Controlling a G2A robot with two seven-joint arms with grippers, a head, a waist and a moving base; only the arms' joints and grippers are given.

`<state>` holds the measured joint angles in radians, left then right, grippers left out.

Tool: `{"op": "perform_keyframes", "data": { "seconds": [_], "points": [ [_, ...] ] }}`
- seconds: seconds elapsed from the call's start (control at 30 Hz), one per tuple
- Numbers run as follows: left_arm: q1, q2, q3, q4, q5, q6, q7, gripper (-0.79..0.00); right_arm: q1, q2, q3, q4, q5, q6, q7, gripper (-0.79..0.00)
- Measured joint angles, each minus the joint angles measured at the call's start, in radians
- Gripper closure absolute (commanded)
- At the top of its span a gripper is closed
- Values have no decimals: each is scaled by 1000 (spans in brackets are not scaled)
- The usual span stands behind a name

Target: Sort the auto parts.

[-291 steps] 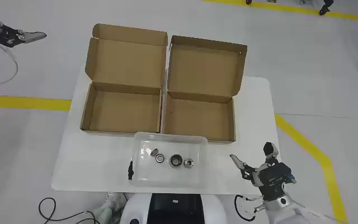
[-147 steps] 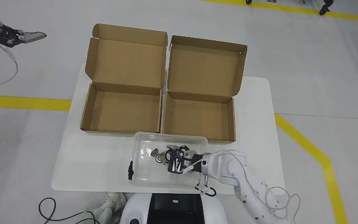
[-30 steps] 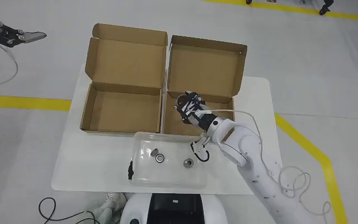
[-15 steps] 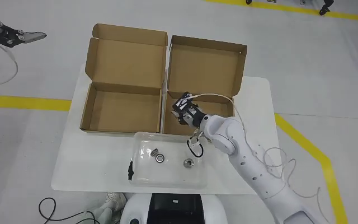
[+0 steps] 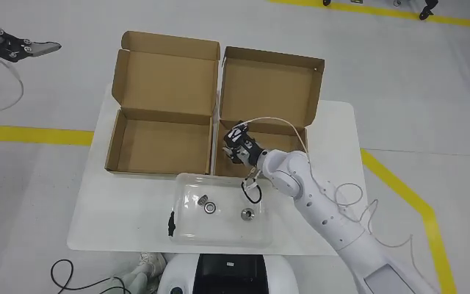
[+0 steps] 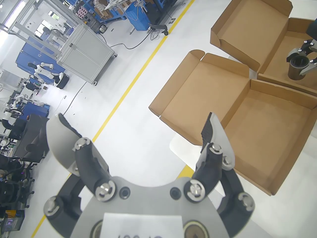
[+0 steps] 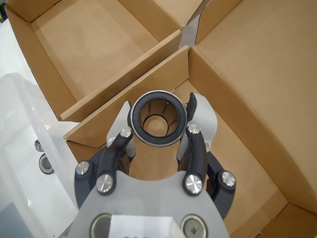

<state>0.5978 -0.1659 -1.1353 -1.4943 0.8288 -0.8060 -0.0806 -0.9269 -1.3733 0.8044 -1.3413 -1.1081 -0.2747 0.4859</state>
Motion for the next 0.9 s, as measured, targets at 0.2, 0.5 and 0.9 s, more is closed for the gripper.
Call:
{"op": "perform_keyframes", "data": {
  "seconds": [0.2,0.5,0.9],
  "points": [
    [0,0,0,0,0,0,0,-785,24,-17,-31,33,-6,22,29,0],
    [0,0,0,0,0,0,0,-785,42,-36,-47,90,4,40,17,0],
    [0,0,0,0,0,0,0,-785,41,-44,-36,100,1,37,15,-360]
  ]
}}
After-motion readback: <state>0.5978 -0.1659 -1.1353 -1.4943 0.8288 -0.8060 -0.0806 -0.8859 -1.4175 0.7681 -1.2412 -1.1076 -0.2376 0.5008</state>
